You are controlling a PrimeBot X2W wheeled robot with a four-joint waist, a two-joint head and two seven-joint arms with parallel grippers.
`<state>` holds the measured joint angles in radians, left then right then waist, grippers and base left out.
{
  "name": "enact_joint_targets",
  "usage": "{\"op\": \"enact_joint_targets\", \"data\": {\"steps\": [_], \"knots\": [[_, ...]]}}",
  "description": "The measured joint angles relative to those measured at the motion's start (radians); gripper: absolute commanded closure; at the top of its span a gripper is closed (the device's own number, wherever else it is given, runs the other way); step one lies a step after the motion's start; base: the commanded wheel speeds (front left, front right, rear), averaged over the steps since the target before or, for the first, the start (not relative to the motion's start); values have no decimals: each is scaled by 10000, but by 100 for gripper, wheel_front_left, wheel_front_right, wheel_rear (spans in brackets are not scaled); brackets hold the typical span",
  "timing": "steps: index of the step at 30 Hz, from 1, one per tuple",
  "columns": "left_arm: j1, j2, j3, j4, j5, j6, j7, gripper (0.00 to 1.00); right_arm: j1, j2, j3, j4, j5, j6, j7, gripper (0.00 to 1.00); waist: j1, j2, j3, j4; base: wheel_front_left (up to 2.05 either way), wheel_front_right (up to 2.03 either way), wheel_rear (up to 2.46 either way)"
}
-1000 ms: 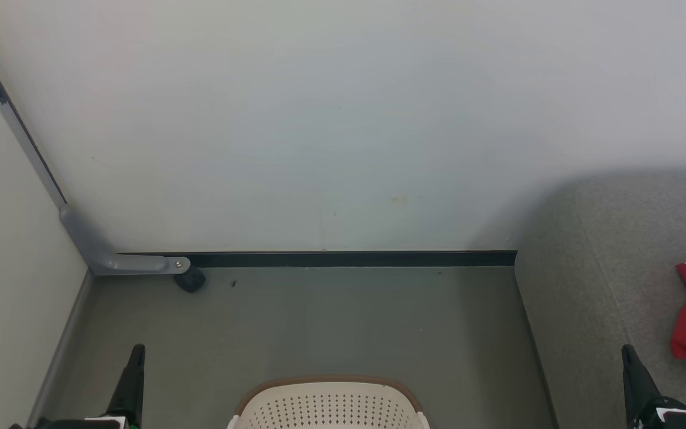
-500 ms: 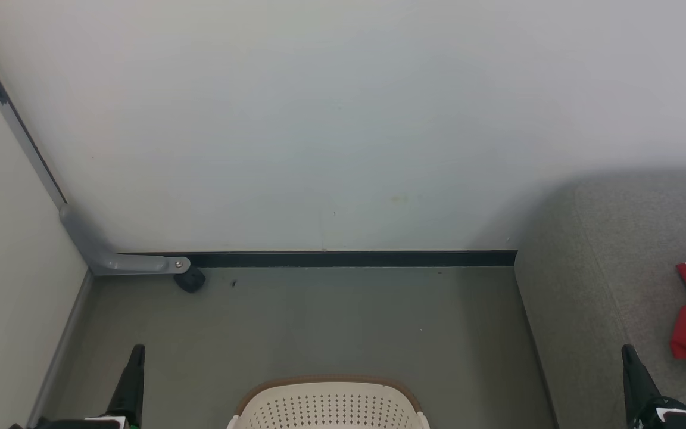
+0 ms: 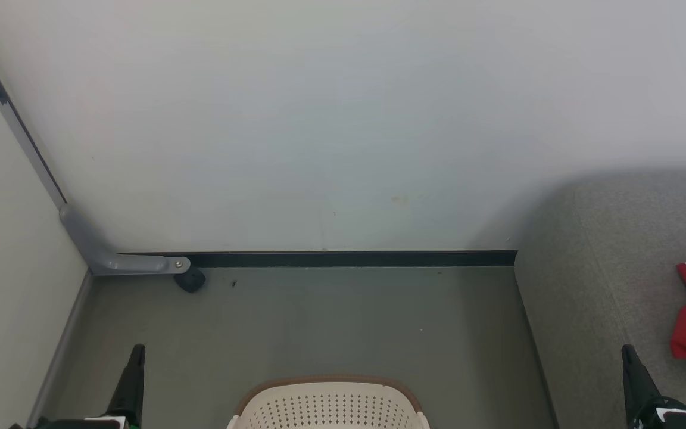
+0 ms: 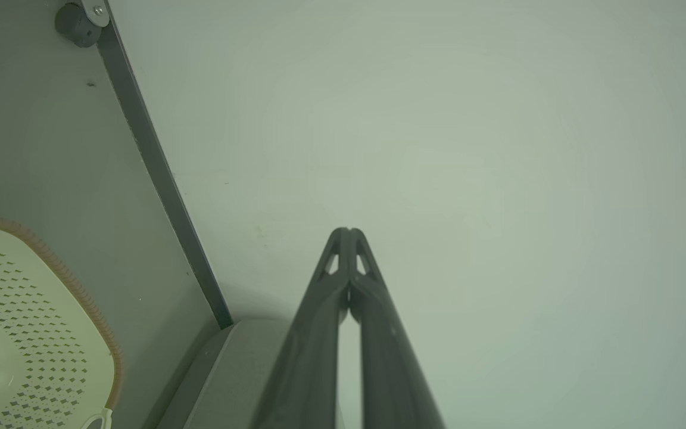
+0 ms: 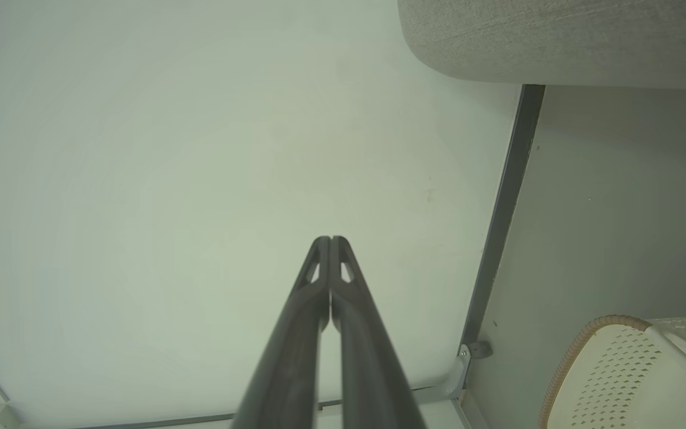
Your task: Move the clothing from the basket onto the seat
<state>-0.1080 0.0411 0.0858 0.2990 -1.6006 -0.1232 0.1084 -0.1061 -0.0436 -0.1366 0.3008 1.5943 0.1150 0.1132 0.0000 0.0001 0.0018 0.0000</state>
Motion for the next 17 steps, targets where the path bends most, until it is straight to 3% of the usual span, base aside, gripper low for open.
{"op": "enact_joint_targets", "data": {"steps": [17], "knots": [[1,-2,0,-2,0,0,2,100,0,2,0,-2,0,0,0,100,0,0,2,-1,0,0,0]]}}
